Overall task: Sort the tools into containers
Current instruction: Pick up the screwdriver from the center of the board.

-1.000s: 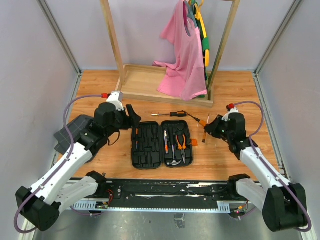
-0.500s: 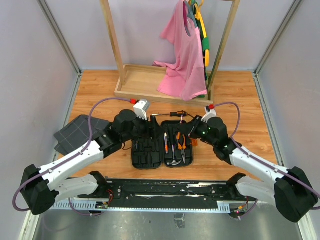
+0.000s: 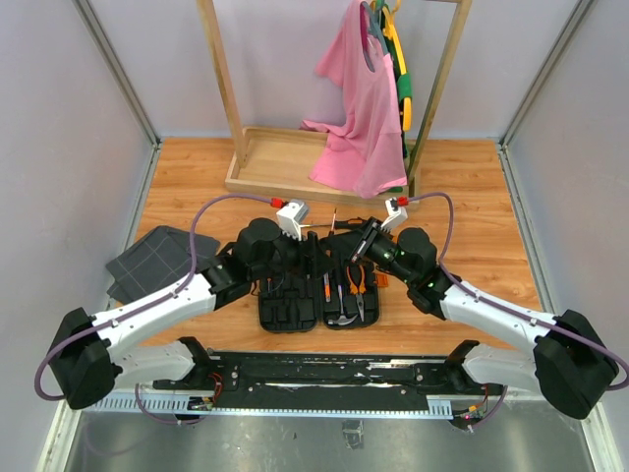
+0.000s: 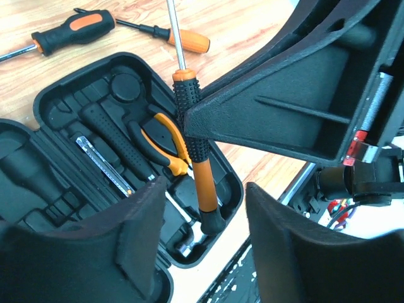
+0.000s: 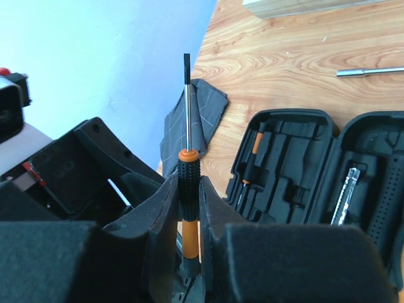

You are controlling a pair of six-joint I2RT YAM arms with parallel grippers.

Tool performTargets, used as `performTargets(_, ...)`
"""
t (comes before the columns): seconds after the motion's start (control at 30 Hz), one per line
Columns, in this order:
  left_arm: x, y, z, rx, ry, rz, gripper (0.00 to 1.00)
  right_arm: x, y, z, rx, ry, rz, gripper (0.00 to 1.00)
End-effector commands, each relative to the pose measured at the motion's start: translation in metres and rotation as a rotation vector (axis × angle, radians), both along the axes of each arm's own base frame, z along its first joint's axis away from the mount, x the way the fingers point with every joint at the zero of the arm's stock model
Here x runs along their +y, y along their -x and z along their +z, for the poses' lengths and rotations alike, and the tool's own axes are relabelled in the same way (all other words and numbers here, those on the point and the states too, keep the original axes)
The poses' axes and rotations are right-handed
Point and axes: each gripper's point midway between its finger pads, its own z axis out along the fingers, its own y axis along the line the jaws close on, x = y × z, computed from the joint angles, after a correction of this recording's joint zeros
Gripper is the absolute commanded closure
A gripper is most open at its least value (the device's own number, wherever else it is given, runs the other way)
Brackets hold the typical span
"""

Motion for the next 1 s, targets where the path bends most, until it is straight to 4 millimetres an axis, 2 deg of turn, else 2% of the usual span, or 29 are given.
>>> performTargets(0.0, -0.014, 0.001, 0.011, -0.024, 0.04, -0.047, 0.47, 0.011, 0.002, 0.034, -0.065, -0.082, 0.022, 0.99)
performTargets(0.23, -0.015, -0.002, 0.01, -0.018, 0.029, -0.039, 0.82, 0.008, 0.002, 0.033, -0.075, -0.065, 0.013, 0.98)
performTargets(0.37, -0.009, -0.005, 0.011, -0.036, 0.015, -0.009, 0.98, 0.005, 0.003, 0.033, -0.103, -0.023, 0.012, 0.86)
performTargets(0.5, 0.0, -0.013, 0.012, -0.071, -0.033, 0.029, 0.99, -0.001, 0.009, 0.034, -0.158, 0.047, 0.033, 0.63)
performTargets(0.57, 0.006, -0.016, 0.015, -0.107, -0.06, 0.044, 0.99, -0.008, 0.012, 0.03, -0.18, 0.103, 0.031, 0.56)
performTargets(0.77, 0.03, -0.021, 0.042, -0.249, -0.091, 0.098, 0.99, -0.037, 0.019, 0.03, -0.309, 0.295, 0.007, 0.43)
performTargets(0.97, 0.053, -0.026, 0.08, -0.382, -0.141, 0.152, 0.99, -0.071, 0.027, 0.049, -0.457, 0.457, -0.031, 0.36)
